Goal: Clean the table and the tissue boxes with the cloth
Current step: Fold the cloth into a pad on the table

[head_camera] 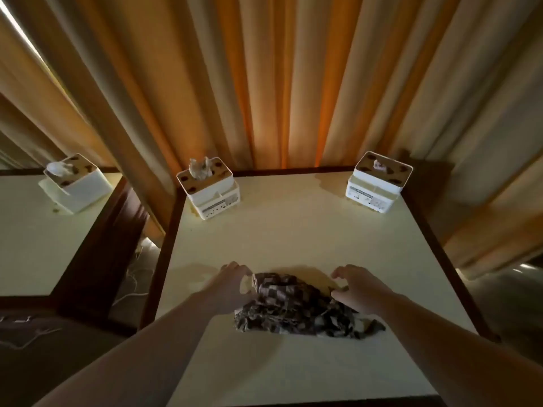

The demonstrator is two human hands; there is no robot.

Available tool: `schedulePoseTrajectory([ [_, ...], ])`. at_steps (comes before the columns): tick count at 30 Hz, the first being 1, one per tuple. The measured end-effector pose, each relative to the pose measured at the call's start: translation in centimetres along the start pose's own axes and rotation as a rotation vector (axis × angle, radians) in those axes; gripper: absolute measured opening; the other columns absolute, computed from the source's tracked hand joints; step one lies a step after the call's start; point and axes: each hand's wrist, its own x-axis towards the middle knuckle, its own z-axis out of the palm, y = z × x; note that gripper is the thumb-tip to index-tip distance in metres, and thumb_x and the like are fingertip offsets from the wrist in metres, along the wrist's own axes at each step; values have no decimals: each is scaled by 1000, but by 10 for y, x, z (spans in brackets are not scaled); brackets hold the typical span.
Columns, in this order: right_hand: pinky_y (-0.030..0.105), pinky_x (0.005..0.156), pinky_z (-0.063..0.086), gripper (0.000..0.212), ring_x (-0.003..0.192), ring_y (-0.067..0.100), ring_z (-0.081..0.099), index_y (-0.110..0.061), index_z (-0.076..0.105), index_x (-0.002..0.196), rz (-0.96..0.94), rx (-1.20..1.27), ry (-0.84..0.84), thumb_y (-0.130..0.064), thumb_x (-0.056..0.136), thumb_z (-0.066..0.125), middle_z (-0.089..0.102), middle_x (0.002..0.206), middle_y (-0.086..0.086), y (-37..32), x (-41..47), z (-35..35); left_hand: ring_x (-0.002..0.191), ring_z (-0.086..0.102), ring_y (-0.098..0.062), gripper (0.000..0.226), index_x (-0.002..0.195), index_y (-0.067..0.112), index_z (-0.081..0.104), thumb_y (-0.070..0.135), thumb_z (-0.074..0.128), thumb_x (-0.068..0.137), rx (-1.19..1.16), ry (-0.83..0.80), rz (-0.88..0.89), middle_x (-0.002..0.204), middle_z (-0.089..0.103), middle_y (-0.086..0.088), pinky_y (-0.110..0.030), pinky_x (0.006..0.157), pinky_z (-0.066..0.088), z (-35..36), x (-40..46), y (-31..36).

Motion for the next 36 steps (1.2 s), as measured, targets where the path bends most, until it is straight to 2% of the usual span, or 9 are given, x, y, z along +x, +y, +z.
schedulePoseTrajectory([
  [3, 34, 94, 49, 37, 113, 20, 55, -29, 58, 132, -3, -32, -48, -45, 99, 61, 56, 129, -4, 0, 0, 12, 126, 47, -24, 48, 134, 25, 57, 43, 70, 92, 21, -67, -35, 133, 50, -1, -38, 101, 43, 12, -1, -7],
  [13, 44, 93, 44, 28, 103, 22, 48, -28, 60, 109, -69, -211, 39, -47, 91, 52, 55, 105, -4, -38, 2, 43, 103, 56, -25, 31, 129, 25, 69, 32, 67, 99, -24, 17, -43, 108, 48, 1, -38, 87, 51, 37, -4, -7],
  [16, 45, 94, 44, 30, 107, 22, 50, -27, 61, 112, -131, -224, 66, -50, 93, 54, 57, 108, -4, -52, 3, 48, 92, 57, -24, 13, 102, 22, 73, 32, 65, 99, -124, 45, -60, 102, 55, 1, -37, 80, 53, 32, -4, -2],
  [19, 46, 100, 43, 40, 119, 21, 49, -31, 62, 130, -208, -150, 89, -51, 96, 59, 59, 124, -6, -67, 4, 47, 76, 57, -25, 24, 74, 29, 58, 30, 63, 97, -258, 68, -30, 82, 60, 1, -34, 66, 44, 17, -5, 6],
  [21, 44, 104, 44, 47, 123, 17, 49, -34, 58, 138, -253, -31, 108, -52, 96, 63, 59, 129, -9, -79, 5, 40, 78, 58, -27, 21, 77, 30, 57, 30, 67, 95, -323, 83, 17, 79, 60, 0, -34, 66, 38, -1, -6, 14],
  [24, 34, 104, 45, 51, 119, 11, 53, -34, 59, 141, -312, 119, 158, -48, 94, 71, 64, 128, -11, -99, 6, 24, 73, 60, -18, 13, 83, 29, 65, 26, 71, 95, -349, 96, 83, 76, 64, 5, -36, 68, 46, -31, -9, 33],
  [30, 31, 92, 51, 12, 91, 7, 64, -26, 78, 103, -305, 201, 226, -30, 94, 71, 71, 91, -15, -122, 5, -11, 80, 71, -16, 12, 95, 22, 68, 29, 77, 92, -453, 105, 152, 84, 75, 3, -39, 77, 55, -71, -13, 55],
  [33, 31, 87, 53, 9, 90, 10, 64, -23, 74, 98, -265, 278, 242, -28, 97, 67, 69, 92, -12, -121, 1, -27, 78, 69, -9, 22, 101, 24, 66, 30, 82, 87, -475, 55, 169, 89, 74, 1, -29, 74, 55, -76, -16, 61],
  [36, 35, 77, 56, 12, 85, 16, 67, -18, 68, 96, -269, 404, 242, -28, 100, 64, 70, 90, -1, -120, -6, -45, 77, 66, -14, 20, 95, 17, 70, 32, 79, 89, -405, 31, 186, 90, 73, -6, -39, 76, 55, -70, -15, 65],
])
